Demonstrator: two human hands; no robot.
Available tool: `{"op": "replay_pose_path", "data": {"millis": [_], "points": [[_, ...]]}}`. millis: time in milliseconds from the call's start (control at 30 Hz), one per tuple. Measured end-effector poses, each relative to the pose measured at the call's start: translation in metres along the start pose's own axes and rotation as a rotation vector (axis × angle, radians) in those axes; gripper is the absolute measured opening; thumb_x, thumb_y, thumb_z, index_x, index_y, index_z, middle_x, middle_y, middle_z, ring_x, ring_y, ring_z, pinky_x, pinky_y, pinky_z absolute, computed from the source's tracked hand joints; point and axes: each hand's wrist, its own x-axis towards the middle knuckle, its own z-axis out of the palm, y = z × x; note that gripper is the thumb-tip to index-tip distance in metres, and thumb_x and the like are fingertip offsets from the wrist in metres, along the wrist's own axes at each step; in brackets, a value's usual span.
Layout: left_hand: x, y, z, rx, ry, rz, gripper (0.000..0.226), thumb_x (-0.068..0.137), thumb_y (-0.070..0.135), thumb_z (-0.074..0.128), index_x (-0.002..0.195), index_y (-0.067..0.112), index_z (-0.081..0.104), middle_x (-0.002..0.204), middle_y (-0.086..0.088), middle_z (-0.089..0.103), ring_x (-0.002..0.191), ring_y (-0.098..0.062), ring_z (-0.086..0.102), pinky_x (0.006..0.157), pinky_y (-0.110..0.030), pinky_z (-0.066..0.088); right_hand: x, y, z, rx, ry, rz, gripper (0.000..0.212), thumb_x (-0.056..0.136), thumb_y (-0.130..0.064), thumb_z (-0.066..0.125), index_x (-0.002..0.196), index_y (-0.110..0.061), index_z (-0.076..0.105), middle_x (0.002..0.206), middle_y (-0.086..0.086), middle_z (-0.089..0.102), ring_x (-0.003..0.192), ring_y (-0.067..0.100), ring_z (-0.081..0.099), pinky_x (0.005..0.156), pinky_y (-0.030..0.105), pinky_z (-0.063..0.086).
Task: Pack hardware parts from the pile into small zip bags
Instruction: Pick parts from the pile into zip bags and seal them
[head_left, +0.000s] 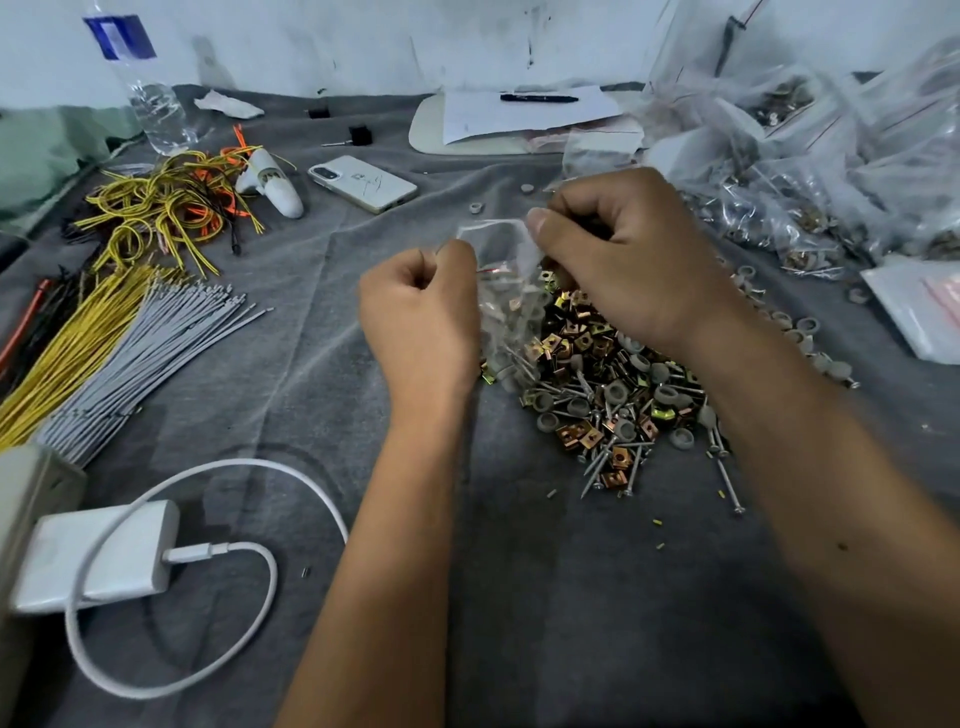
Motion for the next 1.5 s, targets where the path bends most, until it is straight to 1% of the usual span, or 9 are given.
{"op": "replay_pose_path", "data": {"millis": [133, 300, 467, 567, 700, 900, 1067, 1300, 1500], "points": [[0.008, 0.007, -0.008, 0.001, 0.069, 0.1, 0.033, 0.077, 0.02, 0.057, 0.053, 0.01, 0.037, 0.056, -0.008, 0.026, 0.055, -0.03, 0.021, 0.05, -0.042, 0.021, -0.01, 0.022, -0.005, -0.271, -0.16, -0.002, 0.013, 0.094, -0.035, 0.072, 0.092, -0.022, 0.073, 0.081, -0.01, 0.068, 0.071, 0.005, 0.062, 0.071, 0.025, 0.052], [0.017, 0.032, -0.023, 0.058, 0.173, 0.236, 0.033, 0.077, 0.018, 0.053, 0.051, 0.013, 0.033, 0.056, -0.014, 0.027, 0.053, -0.044, 0.022, 0.045, -0.046, 0.019, -0.019, 0.032, -0.002, -0.615, -0.45, -0.008, 0.025, 0.091, -0.04, 0.074, 0.115, -0.038, 0.071, 0.106, -0.014, 0.054, 0.106, 0.019, 0.061, 0.089, 0.04, 0.055], [0.017, 0.043, -0.027, 0.738, 0.261, 0.397, 0.032, 0.079, 0.034, 0.046, 0.057, 0.012, 0.037, 0.048, 0.0, 0.034, 0.044, -0.012, 0.031, 0.044, -0.019, 0.021, -0.02, 0.038, 0.006, -0.584, -0.414, -0.031, 0.015, 0.093, -0.04, 0.072, 0.108, -0.043, 0.069, 0.1, -0.018, 0.046, 0.101, 0.014, 0.057, 0.082, 0.032, 0.047], [0.004, 0.025, -0.013, 0.981, 0.002, 0.21, 0.034, 0.085, 0.044, 0.054, 0.073, 0.013, 0.062, 0.071, -0.007, 0.063, 0.073, -0.034, 0.062, 0.064, -0.033, 0.046, -0.025, 0.042, 0.008, -0.544, -0.375, -0.052, 0.014, 0.092, -0.039, 0.073, 0.105, -0.04, 0.069, 0.098, -0.018, 0.047, 0.098, 0.014, 0.058, 0.08, 0.033, 0.048], [-0.011, -0.005, -0.005, 0.915, -0.065, 0.178, 0.02, 0.086, 0.034, 0.062, 0.082, 0.014, 0.064, 0.078, -0.006, 0.065, 0.085, -0.035, 0.062, 0.07, -0.037, 0.045, -0.028, 0.048, 0.009, -0.543, -0.342, -0.093, 0.024, 0.092, -0.034, 0.072, 0.113, -0.025, 0.07, 0.105, -0.006, 0.055, 0.104, 0.02, 0.058, 0.086, 0.041, 0.053], [-0.011, -0.016, -0.01, 0.512, 0.247, 0.312, 0.017, 0.087, 0.02, 0.064, 0.073, 0.014, 0.057, 0.061, 0.009, 0.055, 0.06, -0.012, 0.053, 0.068, -0.038, 0.047, -0.03, 0.041, 0.019, -0.503, -0.15, -0.159, 0.028, 0.093, -0.029, 0.073, 0.119, -0.021, 0.072, 0.11, -0.002, 0.059, 0.111, 0.019, 0.053, 0.091, 0.033, 0.048], [-0.003, -0.021, -0.016, 0.311, 0.465, 0.234, 0.017, 0.088, 0.013, 0.061, 0.072, 0.012, 0.055, 0.06, 0.012, 0.047, 0.061, -0.012, 0.044, 0.071, -0.038, 0.044, -0.034, 0.034, 0.034, -0.592, -0.269, -0.17, 0.027, 0.093, -0.04, 0.071, 0.117, -0.028, 0.073, 0.118, -0.003, 0.056, 0.119, 0.018, 0.045, 0.096, 0.034, 0.048], [-0.012, -0.033, -0.009, 0.272, 0.285, 0.171, 0.024, 0.087, 0.009, 0.059, 0.065, 0.015, 0.052, 0.056, 0.011, 0.046, 0.055, -0.002, 0.045, 0.058, -0.021, 0.034, -0.036, 0.037, 0.031, -0.54, -0.236, -0.134, 0.019, 0.094, -0.031, 0.071, 0.109, -0.019, 0.068, 0.112, -0.003, 0.06, 0.109, 0.017, 0.056, 0.093, 0.035, 0.051], [-0.023, -0.041, -0.008, 0.358, 0.1, 0.285, 0.019, 0.086, 0.014, 0.06, 0.068, 0.015, 0.055, 0.057, 0.009, 0.051, 0.057, -0.007, 0.047, 0.06, -0.03, 0.042, -0.034, 0.044, 0.02, -0.306, -0.07, -0.101, 0.014, 0.09, -0.02, 0.077, 0.1, -0.011, 0.073, 0.098, -0.002, 0.068, 0.087, 0.011, 0.061, 0.084, 0.027, 0.053]]}}
